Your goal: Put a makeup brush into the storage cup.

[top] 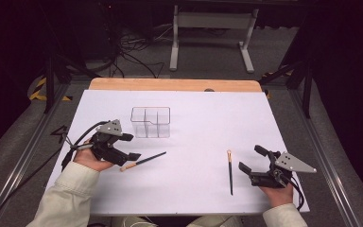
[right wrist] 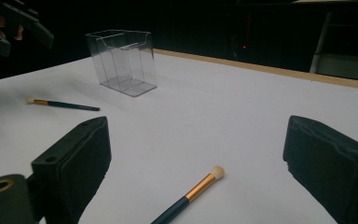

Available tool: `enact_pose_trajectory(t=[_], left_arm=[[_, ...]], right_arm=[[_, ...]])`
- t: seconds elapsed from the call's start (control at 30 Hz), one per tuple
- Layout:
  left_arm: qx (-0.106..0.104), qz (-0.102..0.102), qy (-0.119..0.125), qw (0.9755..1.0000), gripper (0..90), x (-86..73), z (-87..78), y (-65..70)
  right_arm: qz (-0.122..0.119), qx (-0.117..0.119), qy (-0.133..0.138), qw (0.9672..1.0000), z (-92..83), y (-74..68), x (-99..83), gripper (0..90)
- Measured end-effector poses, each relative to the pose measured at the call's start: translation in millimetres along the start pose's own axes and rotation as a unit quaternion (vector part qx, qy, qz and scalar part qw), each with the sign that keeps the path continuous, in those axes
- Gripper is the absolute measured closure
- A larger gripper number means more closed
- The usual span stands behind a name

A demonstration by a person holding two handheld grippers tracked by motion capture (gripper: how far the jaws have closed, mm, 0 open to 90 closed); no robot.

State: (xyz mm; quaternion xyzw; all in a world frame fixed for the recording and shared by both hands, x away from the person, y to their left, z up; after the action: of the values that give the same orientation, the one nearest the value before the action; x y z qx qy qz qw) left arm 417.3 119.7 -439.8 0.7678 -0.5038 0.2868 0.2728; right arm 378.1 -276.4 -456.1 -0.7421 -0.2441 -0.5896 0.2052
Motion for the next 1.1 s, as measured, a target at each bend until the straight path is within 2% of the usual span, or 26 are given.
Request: enact_pose_trajectory(t=[0.03,0.07,0.1,0.17,0.3,0.37,0.43,0.63,0.9,1.1], left_arm=[[0.002,-0.005,-0.012,0.9999,21.9,0.2,0.0,-0.2],[0.002,-0.005,-0.012,0.9999,22.0,0.2,0.0,-0.2],[0.008,-0.008,-0.031,0.9995,22.0,-0.2,0.1,-1.0],[0.014,-0.009,-0.043,0.9989,22.3,0.2,1.3,-1.9],[0.018,-0.014,-0.057,0.9981,23.7,0.5,2.1,-2.2],[0.024,-0.013,-0.071,0.9971,24.4,-0.3,1.4,-3.2],[0.025,-0.014,-0.074,0.9969,24.8,0.0,1.1,-3.1],[0.021,-0.021,-0.102,0.9943,27.7,-1.3,1.3,-2.3],[0.018,-0.021,-0.127,0.9916,29.6,-2.9,5.6,-1.6],[0.005,-0.024,-0.149,0.9886,35.1,-7.1,11.1,0.9]], right_arm=[[0.0,-0.004,0.0,1.0,-1.0,0.7,-0.1,8.1],[0.0,-0.004,0.0,1.0,-1.0,0.7,-0.1,8.1],[-0.002,-0.01,0.0,0.9999,-2.7,2.0,0.1,8.0],[-0.002,-0.012,0.003,0.9999,-4.0,2.6,0.7,8.1],[-0.002,-0.014,0.003,0.9999,-4.7,2.6,0.5,8.1],[-0.003,-0.014,0.003,0.9999,-4.5,2.6,0.5,8.1],[-0.004,-0.014,0.004,0.9999,-4.3,2.6,0.6,8.1],[-0.004,-0.013,0.008,0.9999,-3.9,2.4,1.2,8.1],[-0.001,-0.012,0.009,0.9999,-3.6,2.2,1.2,8.1],[0.0,-0.01,0.015,0.9998,-4.6,1.4,3.1,11.1]])
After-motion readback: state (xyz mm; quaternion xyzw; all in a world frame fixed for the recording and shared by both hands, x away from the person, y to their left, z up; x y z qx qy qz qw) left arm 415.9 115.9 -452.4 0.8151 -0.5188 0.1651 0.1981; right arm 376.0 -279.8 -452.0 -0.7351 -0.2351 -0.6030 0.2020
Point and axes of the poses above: each handheld gripper's, and its own axes: z roughly forward along the jaws, x roughly out of its top, y roughly to its right, the point moved 9 cm from there along z, roughly forward along the jaws, and after that the axes turned 4 degrees about -x, right-handed, at the moved point
